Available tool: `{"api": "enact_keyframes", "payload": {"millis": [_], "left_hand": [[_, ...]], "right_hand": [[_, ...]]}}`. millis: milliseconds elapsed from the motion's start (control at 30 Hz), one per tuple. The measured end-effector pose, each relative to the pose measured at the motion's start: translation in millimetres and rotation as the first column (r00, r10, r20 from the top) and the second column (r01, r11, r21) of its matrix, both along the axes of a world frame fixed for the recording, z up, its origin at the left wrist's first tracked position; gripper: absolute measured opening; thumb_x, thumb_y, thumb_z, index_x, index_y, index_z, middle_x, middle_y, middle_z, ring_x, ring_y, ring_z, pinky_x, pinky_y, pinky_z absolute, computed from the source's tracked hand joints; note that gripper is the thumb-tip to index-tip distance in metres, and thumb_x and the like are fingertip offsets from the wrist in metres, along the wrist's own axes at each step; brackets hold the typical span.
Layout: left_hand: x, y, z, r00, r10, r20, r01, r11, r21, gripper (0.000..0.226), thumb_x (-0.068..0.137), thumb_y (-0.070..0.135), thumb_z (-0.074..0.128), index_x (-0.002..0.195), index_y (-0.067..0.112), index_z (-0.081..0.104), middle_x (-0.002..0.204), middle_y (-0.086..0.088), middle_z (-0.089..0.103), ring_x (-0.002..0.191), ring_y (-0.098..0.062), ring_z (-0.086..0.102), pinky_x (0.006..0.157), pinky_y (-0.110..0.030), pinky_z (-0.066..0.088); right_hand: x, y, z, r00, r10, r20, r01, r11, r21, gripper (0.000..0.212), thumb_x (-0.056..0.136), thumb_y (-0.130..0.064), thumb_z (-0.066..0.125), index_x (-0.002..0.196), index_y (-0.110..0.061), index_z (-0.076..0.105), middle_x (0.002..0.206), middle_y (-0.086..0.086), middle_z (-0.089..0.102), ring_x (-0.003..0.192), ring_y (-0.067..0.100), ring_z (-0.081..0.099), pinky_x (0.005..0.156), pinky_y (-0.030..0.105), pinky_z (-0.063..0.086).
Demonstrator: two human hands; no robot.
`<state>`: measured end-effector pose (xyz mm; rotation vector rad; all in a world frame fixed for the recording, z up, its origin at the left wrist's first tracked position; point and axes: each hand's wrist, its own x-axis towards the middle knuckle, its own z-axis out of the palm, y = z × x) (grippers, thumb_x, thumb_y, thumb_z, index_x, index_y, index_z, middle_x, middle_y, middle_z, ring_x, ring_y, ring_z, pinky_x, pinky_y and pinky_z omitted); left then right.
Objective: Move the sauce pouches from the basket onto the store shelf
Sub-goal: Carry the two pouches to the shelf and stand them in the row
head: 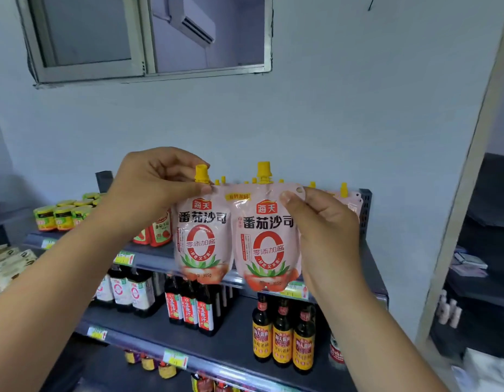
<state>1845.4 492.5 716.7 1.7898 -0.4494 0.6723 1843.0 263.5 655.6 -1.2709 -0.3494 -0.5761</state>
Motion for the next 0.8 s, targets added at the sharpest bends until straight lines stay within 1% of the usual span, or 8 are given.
{"api": "enact_keyframes", "payload": {"millis": [67,167,333,433,567,633,733,800], "left_hand": [[23,12,5,1.0,-0.022,-0.007,0.023,0.999,0.023,0.029,0.072,-0.005,0.084,0.098,0.002,0.074,0.084,-0.014,0.078,0.083,-0.028,0.077,0.079,-0.034,0.064],[57,22,7,0.999,-0.04,-0.036,0.042,0.997,0.067,0.028,0.073,-0.005,0.083,0.098,0.002,0.073,0.081,-0.011,0.079,0.079,-0.024,0.078,0.077,-0.034,0.064],[116,39,3,0.996,-0.028,-0.085,0.045,0.978,0.202,0.025,0.073,0.0,0.085,0.093,0.011,0.076,0.08,-0.007,0.079,0.083,-0.023,0.078,0.085,-0.044,0.062],[153,50,1,0.995,0.0,-0.102,0.027,0.963,0.267,0.023,0.072,0.005,0.087,0.09,0.015,0.077,0.08,-0.005,0.079,0.082,-0.023,0.078,0.084,-0.042,0.062],[203,60,0,0.993,0.029,-0.116,0.017,0.927,0.376,0.02,0.07,0.009,0.089,0.085,0.014,0.076,0.077,-0.002,0.079,0.075,-0.015,0.077,0.073,-0.028,0.063],[226,66,0,0.993,0.063,-0.104,-0.013,0.907,0.42,0.019,0.071,0.012,0.09,0.084,0.016,0.077,0.077,0.001,0.079,0.073,-0.009,0.076,0.072,-0.026,0.061],[256,75,1,0.991,0.09,-0.096,-0.034,0.881,0.472,0.018,0.072,0.013,0.089,0.083,0.02,0.077,0.076,0.006,0.078,0.072,-0.005,0.074,0.07,-0.024,0.057],[273,81,1,0.994,0.08,-0.076,-0.029,0.854,0.519,0.019,0.072,0.012,0.089,0.083,0.022,0.077,0.077,0.008,0.078,0.072,-0.004,0.074,0.067,-0.02,0.056]], "right_hand": [[19,14,0,1.0,-0.023,-0.021,0.024,1.0,0.008,0.01,0.093,-0.011,0.071,0.085,-0.007,0.073,0.091,0.021,0.074,0.09,0.038,0.075,0.085,0.064,0.057],[48,29,0,0.999,-0.038,-0.02,0.038,0.999,-0.008,0.01,0.093,-0.011,0.071,0.085,-0.01,0.077,0.093,0.021,0.076,0.095,0.043,0.072,0.087,0.061,0.058],[94,41,3,0.998,-0.055,0.002,0.055,0.998,0.006,0.027,0.095,-0.007,0.068,0.077,-0.023,0.081,0.082,0.002,0.081,0.079,0.019,0.078,0.071,0.035,0.064],[126,48,7,0.999,-0.053,0.001,0.053,0.998,-0.023,0.028,0.095,-0.007,0.068,0.077,-0.026,0.081,0.084,0.001,0.082,0.081,0.022,0.079,0.072,0.038,0.065],[164,51,12,0.998,-0.057,-0.007,0.056,0.991,-0.124,0.025,0.095,-0.011,0.069,0.079,-0.027,0.079,0.082,-0.005,0.082,0.076,0.014,0.079,0.07,0.034,0.065],[183,49,16,0.996,-0.085,-0.017,0.081,0.98,-0.184,0.024,0.095,-0.012,0.069,0.077,-0.026,0.078,0.078,-0.007,0.081,0.073,0.012,0.078,0.068,0.032,0.065],[213,45,20,0.992,-0.119,-0.027,0.108,0.961,-0.256,0.019,0.092,-0.011,0.072,0.078,-0.02,0.08,0.077,-0.003,0.081,0.073,0.019,0.079,0.07,0.04,0.065],[229,47,22,0.991,-0.134,-0.012,0.123,0.938,-0.324,0.02,0.091,-0.009,0.073,0.079,-0.024,0.081,0.076,-0.004,0.081,0.072,0.017,0.079,0.071,0.04,0.065]]}}
